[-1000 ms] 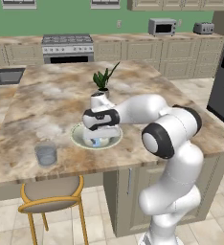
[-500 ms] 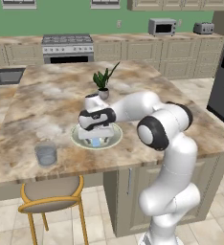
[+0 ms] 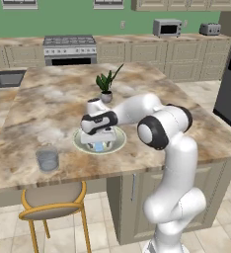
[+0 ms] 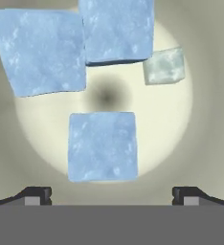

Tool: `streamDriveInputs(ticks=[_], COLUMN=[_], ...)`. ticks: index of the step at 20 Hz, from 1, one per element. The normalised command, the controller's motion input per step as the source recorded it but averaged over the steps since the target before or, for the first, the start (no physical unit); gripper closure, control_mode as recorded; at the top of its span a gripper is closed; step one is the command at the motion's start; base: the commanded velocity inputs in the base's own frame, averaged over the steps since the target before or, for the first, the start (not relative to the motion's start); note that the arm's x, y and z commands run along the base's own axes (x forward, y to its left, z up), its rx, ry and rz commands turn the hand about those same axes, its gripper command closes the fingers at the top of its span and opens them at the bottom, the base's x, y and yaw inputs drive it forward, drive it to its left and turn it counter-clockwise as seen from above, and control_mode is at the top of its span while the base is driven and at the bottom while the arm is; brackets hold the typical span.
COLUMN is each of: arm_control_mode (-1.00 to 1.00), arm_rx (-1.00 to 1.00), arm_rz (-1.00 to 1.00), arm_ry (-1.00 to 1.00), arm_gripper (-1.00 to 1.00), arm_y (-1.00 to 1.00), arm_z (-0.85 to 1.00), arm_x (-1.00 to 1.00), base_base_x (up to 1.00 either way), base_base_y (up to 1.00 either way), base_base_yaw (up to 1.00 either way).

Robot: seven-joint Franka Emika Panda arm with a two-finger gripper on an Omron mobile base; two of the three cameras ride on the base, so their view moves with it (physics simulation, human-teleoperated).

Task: There are four ice cubes in the ice bowl. Place two ice cubes in each glass of water.

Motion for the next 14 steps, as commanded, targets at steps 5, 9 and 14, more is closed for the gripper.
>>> streamDriveInputs(ticks=[5,9,14], arm_control_mode=[-1.00,-1.00,-1.00], arm_rx=[0.00,0.00,0.00], arm_rz=[0.00,0.00,0.00], arm_ry=[0.02,0.02,0.01], arm_gripper=[-1.00,-1.00,-1.00], arm_y=[0.00,0.00,0.00], arm_z=[-0.16,-0.19,-0.15], arm_x=[0.09,0.16,0.23], base_base_x=[0.00,0.00,0.00], base_base_y=[0.00,0.00,0.00], base_base_yaw=[0.00,0.00,0.00])
